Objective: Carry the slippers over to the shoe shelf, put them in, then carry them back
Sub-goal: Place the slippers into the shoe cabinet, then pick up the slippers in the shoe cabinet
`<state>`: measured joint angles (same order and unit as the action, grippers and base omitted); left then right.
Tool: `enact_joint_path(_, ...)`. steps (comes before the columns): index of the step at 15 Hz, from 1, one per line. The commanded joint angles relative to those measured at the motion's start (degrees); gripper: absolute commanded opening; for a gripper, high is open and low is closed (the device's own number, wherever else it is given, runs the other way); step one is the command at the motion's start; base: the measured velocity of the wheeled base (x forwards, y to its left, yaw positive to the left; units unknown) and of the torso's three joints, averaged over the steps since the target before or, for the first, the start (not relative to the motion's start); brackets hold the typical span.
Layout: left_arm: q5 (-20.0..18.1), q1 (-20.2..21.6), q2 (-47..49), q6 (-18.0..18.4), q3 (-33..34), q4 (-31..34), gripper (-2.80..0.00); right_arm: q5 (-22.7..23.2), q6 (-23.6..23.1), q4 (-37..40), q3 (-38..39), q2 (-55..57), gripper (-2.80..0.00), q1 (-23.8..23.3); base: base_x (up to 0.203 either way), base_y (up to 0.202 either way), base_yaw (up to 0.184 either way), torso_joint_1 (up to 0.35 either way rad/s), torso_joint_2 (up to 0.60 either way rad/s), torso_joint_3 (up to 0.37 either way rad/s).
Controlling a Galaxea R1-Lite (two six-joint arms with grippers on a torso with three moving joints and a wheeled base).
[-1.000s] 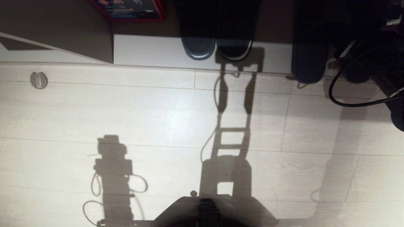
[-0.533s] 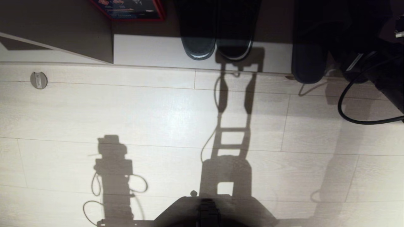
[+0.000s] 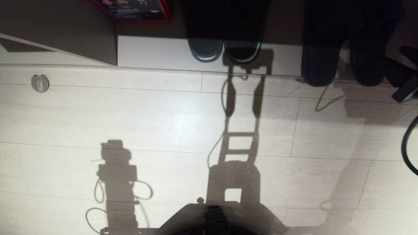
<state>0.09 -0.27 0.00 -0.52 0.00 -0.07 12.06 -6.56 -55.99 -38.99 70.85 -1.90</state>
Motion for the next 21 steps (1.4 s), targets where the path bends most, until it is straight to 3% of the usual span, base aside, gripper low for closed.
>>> enact_joint_path(1, 0.00, 0.00, 0.00, 0.00, 0.09, -0.01, -2.80, 0.81, -0.14, 5.32, 2.21, -11.69, -2.80, 0.10, 0.000, 0.000, 0.000, 0.000, 0.00, 0.000)
enact_joint_path(10, 0.00, 0.00, -0.06, 0.08, 0.09, -0.01, -2.80, 2.28, -0.65, 39.60, 11.18, -47.22, -2.80, -0.21, 0.000, 0.000, 0.000, -0.003, 0.00, 0.002)
enact_joint_path(21, 0.00, 0.00, 0.00, 0.00, 0.09, -0.01, -2.80, -1.29, -0.90, 57.19, 23.92, -71.15, -2.80, 1.05, 0.000, 0.000, 0.000, 0.000, 0.00, 0.000)
